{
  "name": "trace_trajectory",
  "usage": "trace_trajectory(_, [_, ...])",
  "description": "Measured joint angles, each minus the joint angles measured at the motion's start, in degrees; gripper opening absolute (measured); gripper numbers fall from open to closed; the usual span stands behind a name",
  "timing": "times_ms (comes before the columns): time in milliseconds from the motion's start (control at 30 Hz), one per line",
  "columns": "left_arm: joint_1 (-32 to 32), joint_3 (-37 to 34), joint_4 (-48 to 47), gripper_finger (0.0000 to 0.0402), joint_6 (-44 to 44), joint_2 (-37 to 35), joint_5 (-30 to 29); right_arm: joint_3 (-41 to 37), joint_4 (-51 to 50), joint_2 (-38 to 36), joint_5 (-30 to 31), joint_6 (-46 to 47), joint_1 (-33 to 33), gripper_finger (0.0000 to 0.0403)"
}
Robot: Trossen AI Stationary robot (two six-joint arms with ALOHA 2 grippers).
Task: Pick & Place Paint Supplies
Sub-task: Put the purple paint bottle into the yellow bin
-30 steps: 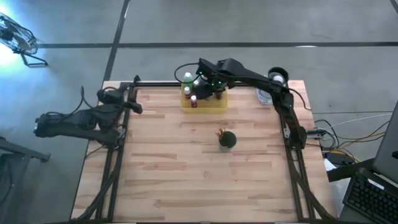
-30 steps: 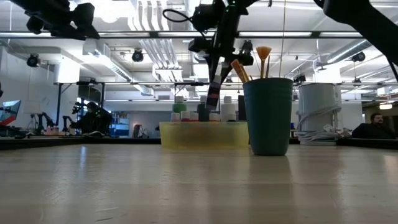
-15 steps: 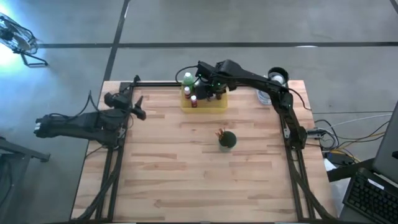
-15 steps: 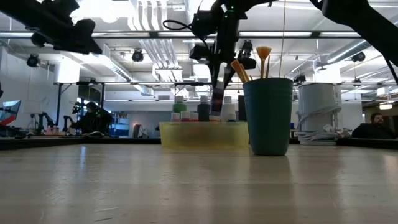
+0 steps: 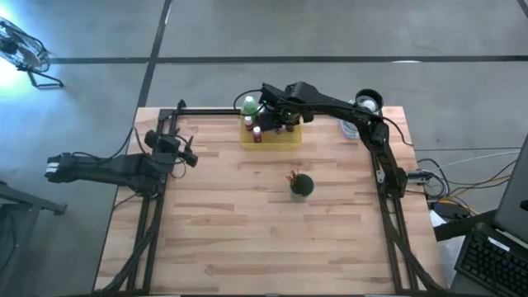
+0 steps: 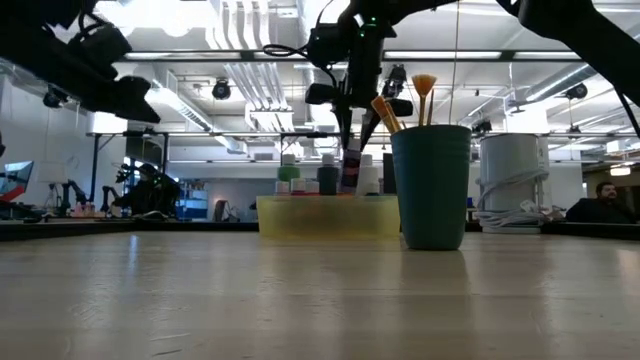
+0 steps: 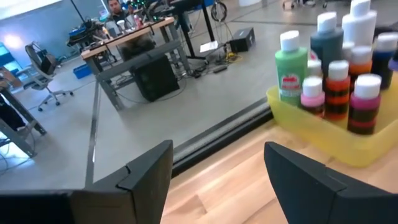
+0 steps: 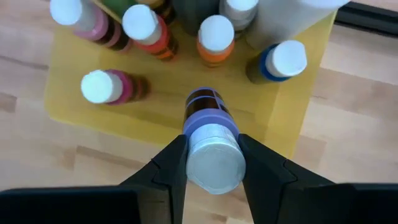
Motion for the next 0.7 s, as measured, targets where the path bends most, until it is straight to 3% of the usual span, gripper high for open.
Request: trace_trajectory(700, [0.0, -8.1, -0.5, 0.0257, 0.0, 0.0, 0.0, -9.7, 9.1, 0.0, 1.0, -1.1, 0.0, 0.0113])
